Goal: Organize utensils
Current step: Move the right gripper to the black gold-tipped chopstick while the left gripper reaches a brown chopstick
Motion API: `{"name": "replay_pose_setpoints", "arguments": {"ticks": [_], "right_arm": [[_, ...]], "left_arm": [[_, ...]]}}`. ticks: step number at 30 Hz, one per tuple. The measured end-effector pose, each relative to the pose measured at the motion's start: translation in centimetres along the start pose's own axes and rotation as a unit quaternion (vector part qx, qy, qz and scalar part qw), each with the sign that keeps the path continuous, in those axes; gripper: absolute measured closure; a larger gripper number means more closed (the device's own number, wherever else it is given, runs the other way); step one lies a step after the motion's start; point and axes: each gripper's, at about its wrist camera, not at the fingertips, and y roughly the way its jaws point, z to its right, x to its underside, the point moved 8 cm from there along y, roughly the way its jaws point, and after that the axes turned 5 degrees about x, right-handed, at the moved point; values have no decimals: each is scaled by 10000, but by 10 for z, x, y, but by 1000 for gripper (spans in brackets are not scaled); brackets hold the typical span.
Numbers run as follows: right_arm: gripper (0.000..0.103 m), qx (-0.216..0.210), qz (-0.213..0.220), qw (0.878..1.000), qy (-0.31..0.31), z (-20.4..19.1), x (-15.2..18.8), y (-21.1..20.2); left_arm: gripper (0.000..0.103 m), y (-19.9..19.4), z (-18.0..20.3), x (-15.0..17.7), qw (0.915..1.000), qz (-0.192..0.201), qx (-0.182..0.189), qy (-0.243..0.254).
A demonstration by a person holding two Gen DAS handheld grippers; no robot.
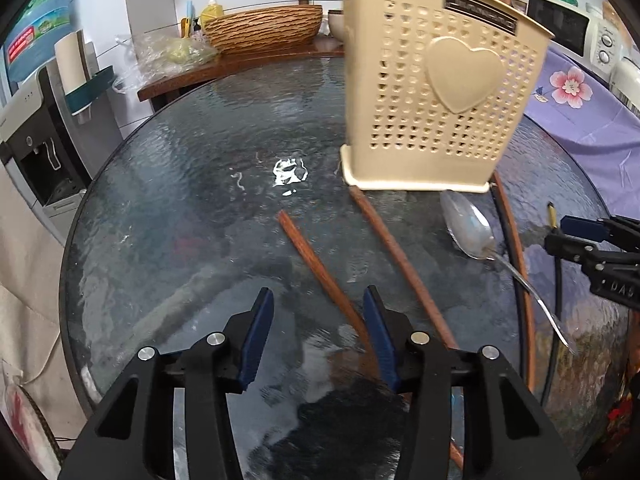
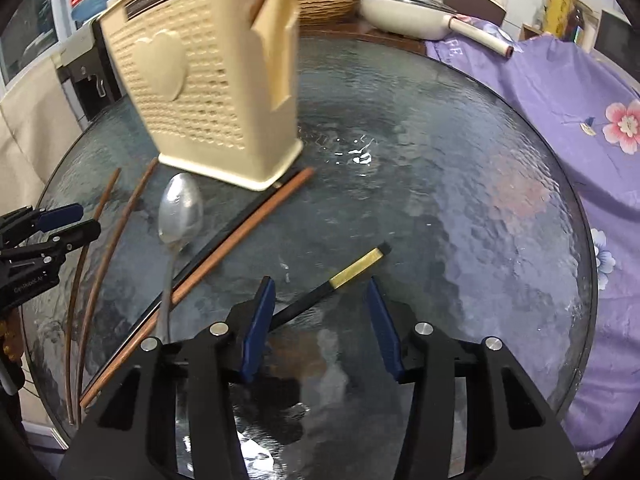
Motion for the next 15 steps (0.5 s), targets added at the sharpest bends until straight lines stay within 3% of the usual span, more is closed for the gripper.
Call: {"name": "replay_pose_setpoints", "arguments": {"ticks": [4, 8, 15], "right_arm": [[56, -65, -38, 9999, 144, 3, -5, 3], [75, -96, 19, 9999, 126, -2, -12, 5], [82, -204, -92, 9994, 259, -3, -21, 11]], "left_arm": [[58, 6, -4, -8, 10000, -39, -8, -28], [68, 9, -3, -13, 10000, 1, 4, -26], [81, 15, -9, -24, 9999, -29, 22, -142]]}}
